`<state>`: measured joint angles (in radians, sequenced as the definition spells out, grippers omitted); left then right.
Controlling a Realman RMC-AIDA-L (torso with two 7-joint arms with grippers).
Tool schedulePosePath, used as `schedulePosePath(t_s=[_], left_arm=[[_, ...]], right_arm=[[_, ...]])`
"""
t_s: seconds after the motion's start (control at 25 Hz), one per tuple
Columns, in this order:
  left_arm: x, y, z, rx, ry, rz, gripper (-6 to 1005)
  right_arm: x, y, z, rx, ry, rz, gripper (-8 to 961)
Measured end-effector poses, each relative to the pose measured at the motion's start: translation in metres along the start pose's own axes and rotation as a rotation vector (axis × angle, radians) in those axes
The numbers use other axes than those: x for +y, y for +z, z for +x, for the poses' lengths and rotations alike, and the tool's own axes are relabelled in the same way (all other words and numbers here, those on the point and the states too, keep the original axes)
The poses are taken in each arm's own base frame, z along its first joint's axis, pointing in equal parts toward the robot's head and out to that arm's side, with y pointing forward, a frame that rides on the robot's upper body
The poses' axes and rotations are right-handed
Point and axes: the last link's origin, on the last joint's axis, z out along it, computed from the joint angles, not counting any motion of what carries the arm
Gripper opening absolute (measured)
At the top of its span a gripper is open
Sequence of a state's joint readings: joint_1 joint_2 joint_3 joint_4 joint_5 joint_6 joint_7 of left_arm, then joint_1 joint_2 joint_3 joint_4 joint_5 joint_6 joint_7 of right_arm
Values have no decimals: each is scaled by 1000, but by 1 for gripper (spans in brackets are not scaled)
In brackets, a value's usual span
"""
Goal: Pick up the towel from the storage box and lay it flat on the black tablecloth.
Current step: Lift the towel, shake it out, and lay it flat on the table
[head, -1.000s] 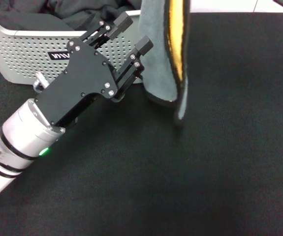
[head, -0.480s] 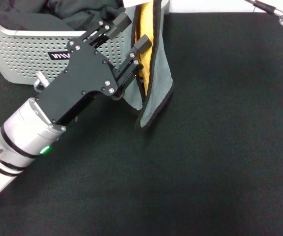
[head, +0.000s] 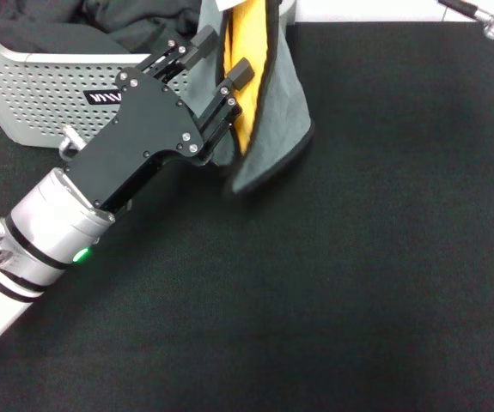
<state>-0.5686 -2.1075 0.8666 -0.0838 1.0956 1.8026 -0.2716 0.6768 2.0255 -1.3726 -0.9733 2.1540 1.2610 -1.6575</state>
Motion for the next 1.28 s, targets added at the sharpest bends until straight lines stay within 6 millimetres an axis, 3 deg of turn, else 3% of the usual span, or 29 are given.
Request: schedulePosePath(t_s=[0.48, 1.08, 1.28], left_arm=[[-6, -6, -10, -69, 2, 65, 447], [-8, -5, -18, -129, 1, 67, 440], [-8, -7, -17, -127, 7, 66, 383]], right_arm=[[1, -19, -25, -80, -53, 14, 16], [-1, -28, -31, -113, -58, 27, 16], [0, -36, -30, -119, -51, 36, 17]])
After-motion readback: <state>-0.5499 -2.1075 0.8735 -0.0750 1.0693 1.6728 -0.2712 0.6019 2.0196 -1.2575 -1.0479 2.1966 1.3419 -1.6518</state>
